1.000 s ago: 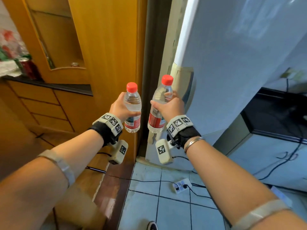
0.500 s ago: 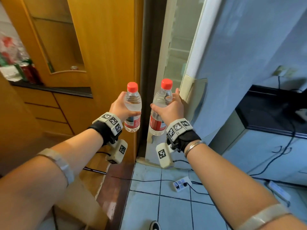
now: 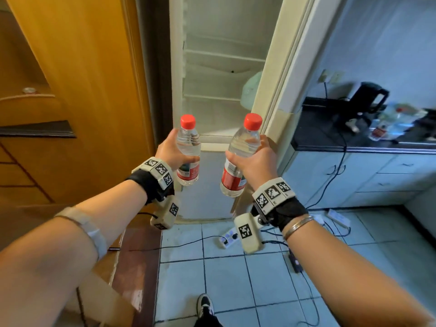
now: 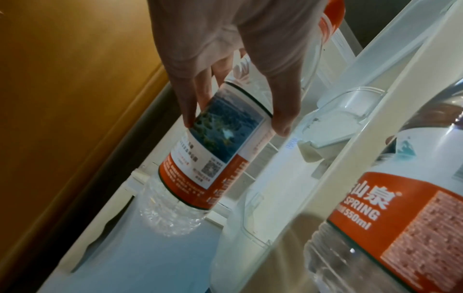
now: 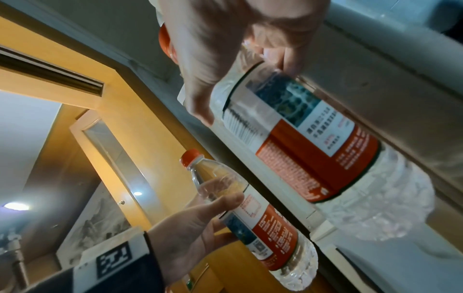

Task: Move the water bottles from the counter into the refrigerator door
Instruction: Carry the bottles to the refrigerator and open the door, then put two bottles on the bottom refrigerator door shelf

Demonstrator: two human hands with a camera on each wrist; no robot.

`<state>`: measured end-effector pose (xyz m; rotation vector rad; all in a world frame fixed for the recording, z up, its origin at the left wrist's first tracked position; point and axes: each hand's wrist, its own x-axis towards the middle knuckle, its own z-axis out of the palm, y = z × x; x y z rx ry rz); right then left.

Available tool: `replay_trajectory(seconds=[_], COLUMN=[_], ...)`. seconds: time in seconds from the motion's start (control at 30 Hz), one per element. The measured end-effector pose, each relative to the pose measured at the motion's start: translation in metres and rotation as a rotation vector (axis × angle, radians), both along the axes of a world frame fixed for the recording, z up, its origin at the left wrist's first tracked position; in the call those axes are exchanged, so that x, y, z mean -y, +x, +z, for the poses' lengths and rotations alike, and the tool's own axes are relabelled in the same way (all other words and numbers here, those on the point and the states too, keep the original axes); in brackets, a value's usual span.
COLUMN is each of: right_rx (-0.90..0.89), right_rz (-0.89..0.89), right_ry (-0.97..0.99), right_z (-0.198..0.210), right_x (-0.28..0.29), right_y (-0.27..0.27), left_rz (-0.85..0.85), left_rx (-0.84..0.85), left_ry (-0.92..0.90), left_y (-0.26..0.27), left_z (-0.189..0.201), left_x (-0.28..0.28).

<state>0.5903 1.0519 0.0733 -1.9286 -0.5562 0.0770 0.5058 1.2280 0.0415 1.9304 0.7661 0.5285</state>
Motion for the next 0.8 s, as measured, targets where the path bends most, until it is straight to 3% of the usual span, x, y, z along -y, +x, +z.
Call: replay_trajectory(seconds=[0.23, 0.4, 0.8], right_rx=[0.033, -0.036, -0.070], right_rz=[-0.136, -0.223, -0.338], right_ry=[-0.067, -0.022, 0.057], right_z=[-0.005, -0.005, -0.008], right_x=[0.056, 0.082, 0.084], right_y=[0.022, 0.044, 0.134], left_rz=[-0.107, -0.186, -0.335], left_rx=[0.005, 0.032, 0.152], left_ry=[-0.025, -0.003, -0.134], left_y=[0.039, 0.068, 0.182], left_z=[-0.002, -0.001, 0.012], left_x=[0.025, 0.041, 0.056])
